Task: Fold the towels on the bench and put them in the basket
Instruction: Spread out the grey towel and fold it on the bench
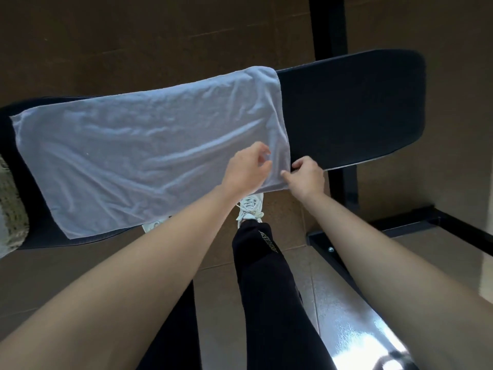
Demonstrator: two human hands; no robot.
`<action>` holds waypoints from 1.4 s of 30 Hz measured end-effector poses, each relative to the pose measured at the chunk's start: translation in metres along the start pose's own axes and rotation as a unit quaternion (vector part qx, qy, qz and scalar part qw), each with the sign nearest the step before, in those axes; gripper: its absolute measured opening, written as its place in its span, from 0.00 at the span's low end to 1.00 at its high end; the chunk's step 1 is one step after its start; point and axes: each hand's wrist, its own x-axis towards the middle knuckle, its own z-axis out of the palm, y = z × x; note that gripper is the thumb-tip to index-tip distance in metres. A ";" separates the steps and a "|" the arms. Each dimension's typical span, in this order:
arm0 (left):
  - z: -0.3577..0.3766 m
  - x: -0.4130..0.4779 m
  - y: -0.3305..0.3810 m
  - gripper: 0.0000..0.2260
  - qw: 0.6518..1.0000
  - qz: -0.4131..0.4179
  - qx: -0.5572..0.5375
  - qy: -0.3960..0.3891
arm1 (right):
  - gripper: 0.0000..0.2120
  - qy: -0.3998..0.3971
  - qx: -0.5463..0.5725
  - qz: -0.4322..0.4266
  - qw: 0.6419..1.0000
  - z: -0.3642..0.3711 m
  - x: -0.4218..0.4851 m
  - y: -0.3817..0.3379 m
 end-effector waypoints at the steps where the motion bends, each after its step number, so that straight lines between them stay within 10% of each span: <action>1: 0.006 0.002 0.004 0.11 1.000 -0.024 -0.013 -0.014 | 0.11 -0.007 -0.001 0.000 1.000 0.004 -0.002 0.006; 11: 0.038 -0.011 0.012 0.14 0.928 -0.185 -0.320 -0.038 | 0.07 -0.163 0.304 -0.068 0.936 -0.011 -0.035 0.010; 23: 0.015 -0.027 0.009 0.10 0.972 -0.087 -0.210 -0.059 | 0.27 -0.132 0.252 0.017 0.959 -0.043 0.032 -0.074; 31: 0.002 -0.043 0.004 0.15 0.958 -0.083 -0.274 -0.031 | 0.09 -0.119 0.184 -0.014 0.976 -0.040 0.061 -0.135; 42: -0.023 -0.083 -0.016 0.10 0.935 0.002 -0.354 -0.037 | 0.11 -0.116 0.480 -0.002 0.870 -0.046 0.019 -0.179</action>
